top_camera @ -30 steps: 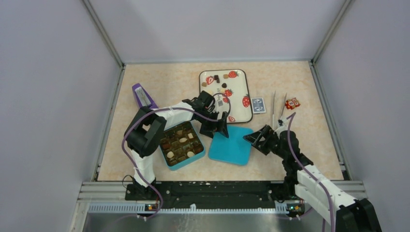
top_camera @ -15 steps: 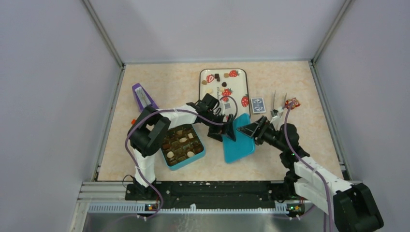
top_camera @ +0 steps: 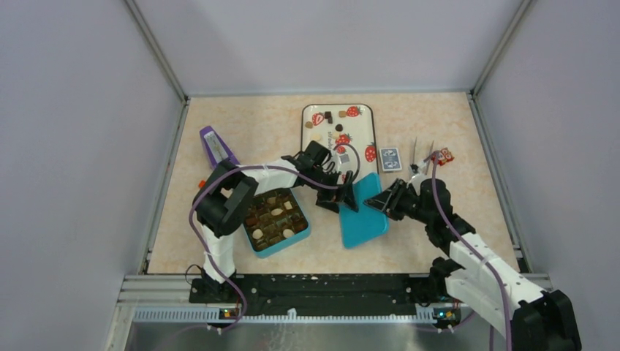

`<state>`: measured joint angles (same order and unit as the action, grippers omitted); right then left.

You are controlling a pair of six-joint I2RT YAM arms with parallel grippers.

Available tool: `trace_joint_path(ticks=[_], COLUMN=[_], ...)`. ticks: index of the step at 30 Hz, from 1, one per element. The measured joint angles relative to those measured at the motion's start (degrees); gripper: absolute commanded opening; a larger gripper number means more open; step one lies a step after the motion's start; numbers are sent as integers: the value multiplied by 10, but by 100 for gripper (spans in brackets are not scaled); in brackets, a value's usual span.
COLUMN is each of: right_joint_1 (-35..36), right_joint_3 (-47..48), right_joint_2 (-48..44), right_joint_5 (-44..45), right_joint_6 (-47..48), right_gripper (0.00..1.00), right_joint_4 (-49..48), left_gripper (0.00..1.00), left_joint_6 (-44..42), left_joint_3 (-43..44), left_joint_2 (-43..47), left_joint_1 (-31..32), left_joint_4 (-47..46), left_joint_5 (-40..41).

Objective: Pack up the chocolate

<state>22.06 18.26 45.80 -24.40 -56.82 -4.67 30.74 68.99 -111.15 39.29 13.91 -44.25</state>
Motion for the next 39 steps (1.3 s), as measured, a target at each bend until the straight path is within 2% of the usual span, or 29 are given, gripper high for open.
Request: trace_joint_path(ticks=[5,6,13,18,20,23,26,30,36,39], right_joint_1=[1,0,3,3,3,3,3,3,20,49], right_joint_3=[28,30,64,107,128,160,189,209,211,235], right_joint_2=[-1,0,5,6,6,6,16,62,172,243], right_joint_5=[26,34,36,37,33,16,-17,-81,-145,-172], right_joint_6=[52,59,88,121,133,146,149,135,77,52], right_gripper=[2,0,0,0,0,0,0,0,0,0], right_joint_4=[93,110,169,211,219,216,189,98,-71,-131], left_gripper=[99,99,99,99,99,99,99,99,99,99], left_joint_6=[-6,-8,-40,-69,-70,-66,-53,-34,-22,-15], left_joint_3=[0,0,29,105,108,94,73,35,-59,-108], left_joint_2=[4,8,54,104,145,225,295,368,386,384], left_joint_1=[-6,-7,-11,-27,-60,-150,-225,-286,-424,-457], left_joint_4=[11,17,85,190,220,260,286,327,334,319], left_joint_5=[11,15,44,139,179,250,329,408,420,402])
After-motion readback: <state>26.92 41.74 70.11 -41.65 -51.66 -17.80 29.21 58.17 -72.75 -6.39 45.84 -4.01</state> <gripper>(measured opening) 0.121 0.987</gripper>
